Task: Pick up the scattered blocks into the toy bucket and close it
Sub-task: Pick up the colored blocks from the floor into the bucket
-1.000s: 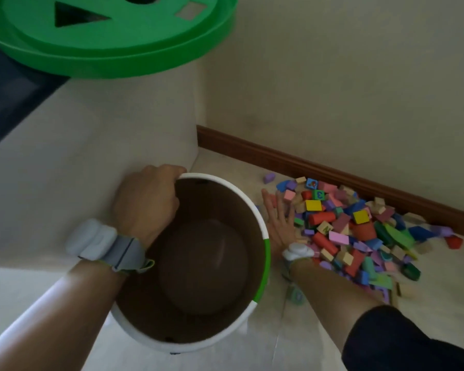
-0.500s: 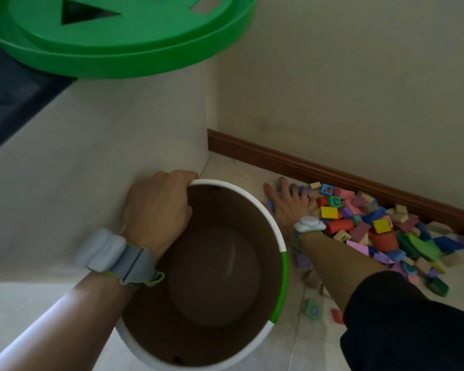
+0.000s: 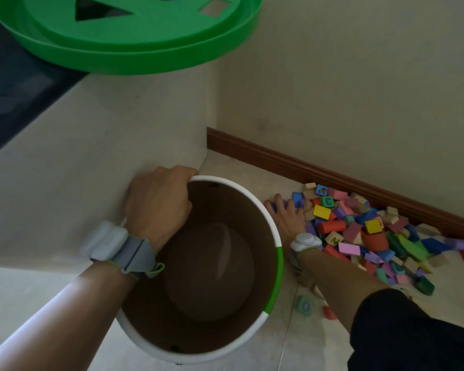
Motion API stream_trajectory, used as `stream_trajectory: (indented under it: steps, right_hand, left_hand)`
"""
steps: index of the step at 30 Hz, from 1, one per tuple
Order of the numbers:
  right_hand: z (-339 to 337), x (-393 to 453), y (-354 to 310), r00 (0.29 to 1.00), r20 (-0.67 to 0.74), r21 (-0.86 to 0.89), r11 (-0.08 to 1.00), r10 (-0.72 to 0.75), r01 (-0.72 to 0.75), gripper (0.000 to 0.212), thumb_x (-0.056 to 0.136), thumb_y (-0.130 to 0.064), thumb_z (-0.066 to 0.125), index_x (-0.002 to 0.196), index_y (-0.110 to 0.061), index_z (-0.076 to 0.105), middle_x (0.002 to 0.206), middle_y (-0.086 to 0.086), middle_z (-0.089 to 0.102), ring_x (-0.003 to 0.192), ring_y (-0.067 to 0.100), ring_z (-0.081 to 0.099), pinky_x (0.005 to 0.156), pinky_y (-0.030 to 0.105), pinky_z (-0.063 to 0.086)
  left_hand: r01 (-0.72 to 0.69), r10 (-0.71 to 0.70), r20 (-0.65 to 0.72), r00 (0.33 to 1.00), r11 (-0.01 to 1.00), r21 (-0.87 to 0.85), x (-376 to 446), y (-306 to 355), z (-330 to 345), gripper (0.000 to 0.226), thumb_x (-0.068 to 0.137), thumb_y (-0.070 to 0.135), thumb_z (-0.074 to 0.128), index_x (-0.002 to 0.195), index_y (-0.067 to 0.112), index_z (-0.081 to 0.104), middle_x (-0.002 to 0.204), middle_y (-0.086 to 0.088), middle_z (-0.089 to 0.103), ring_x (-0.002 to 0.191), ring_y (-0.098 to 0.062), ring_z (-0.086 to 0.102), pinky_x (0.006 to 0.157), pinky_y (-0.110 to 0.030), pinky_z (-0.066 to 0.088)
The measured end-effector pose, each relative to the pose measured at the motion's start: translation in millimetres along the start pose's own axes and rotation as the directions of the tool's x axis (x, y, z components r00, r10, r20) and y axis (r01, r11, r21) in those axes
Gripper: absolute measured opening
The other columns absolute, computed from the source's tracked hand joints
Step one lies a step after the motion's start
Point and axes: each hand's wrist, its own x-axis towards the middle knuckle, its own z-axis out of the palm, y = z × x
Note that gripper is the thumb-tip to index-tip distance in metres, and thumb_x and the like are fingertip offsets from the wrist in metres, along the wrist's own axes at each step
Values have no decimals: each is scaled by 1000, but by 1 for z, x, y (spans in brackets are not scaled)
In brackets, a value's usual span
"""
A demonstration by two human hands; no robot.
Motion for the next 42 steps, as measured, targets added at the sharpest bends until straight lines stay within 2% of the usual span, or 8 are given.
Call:
stream_trajectory:
  steps: [5,14,20,28,32,36,39,42]
  right_hand:
    - [-3,0,7,999,31,56,998,-19,18,50,98,-53,45,133,-19,40,138,17,34,111,43,43,65,45,50]
    - [-3,5,9,993,-10,182,976,119,-115,38,97,-33,48,128,-11,45,132,19,38,110,44,42,82,51,45]
    - [-1,4,3,958,2,241,930,286,-278,32,95,-9,51,126,-11,45,139,19,31,118,44,38,76,53,53]
    - [-11,11,15,945,-54,376,884,322,-279,25,92,-9,56,117,-6,56,134,19,43,116,42,45,91,47,44]
    - [-52,4,19,878,-154,694,682,453,-231,26,87,-10,65,111,-1,65,121,23,56,108,41,55,89,38,41]
    - [-112,-13,18,819,-171,857,493,548,-150,20,84,-10,69,103,-4,70,100,15,70,96,31,64,87,42,51]
    - [-168,-35,11,846,-167,929,368,507,-37,12,85,-13,70,97,-15,70,89,0,69,84,17,66,78,38,56]
    - [-223,-70,-5,903,-236,956,253,359,149,10,86,-18,72,87,-27,68,82,-16,70,74,-3,64,64,16,49]
  left_hand:
    - [13,-13,12,1000,1000,-11,1,-2,1,42,76,19,61,116,32,63,93,-11,64,82,-31,59,63,-31,34]
    - [21,-21,-3,1000,1000,11,0,1,1,41,78,21,62,118,30,62,95,-10,65,82,-30,60,62,-29,31]
    - [21,-21,-4,1000,1000,3,-2,2,1,41,80,22,62,121,30,61,98,-9,65,84,-29,60,63,-29,30]
    - [17,-17,-23,1000,1000,-6,-1,0,4,43,79,20,60,121,29,61,98,-10,64,84,-31,60,64,-32,36]
    - [17,-16,-25,1000,1000,14,0,0,4,42,79,21,59,119,32,61,97,-8,65,84,-28,60,64,-30,31]
    - [6,-6,-2,1000,1000,-3,2,-1,5,37,77,20,60,113,30,63,95,-7,66,83,-27,61,63,-30,35]
    - [-10,10,-35,999,1000,-11,0,-4,5,38,76,20,60,113,30,64,96,-6,67,83,-28,62,64,-32,40]
    - [-26,25,-45,999,999,-25,0,-5,6,39,76,19,59,113,30,64,96,-6,68,83,-29,62,68,-35,44]
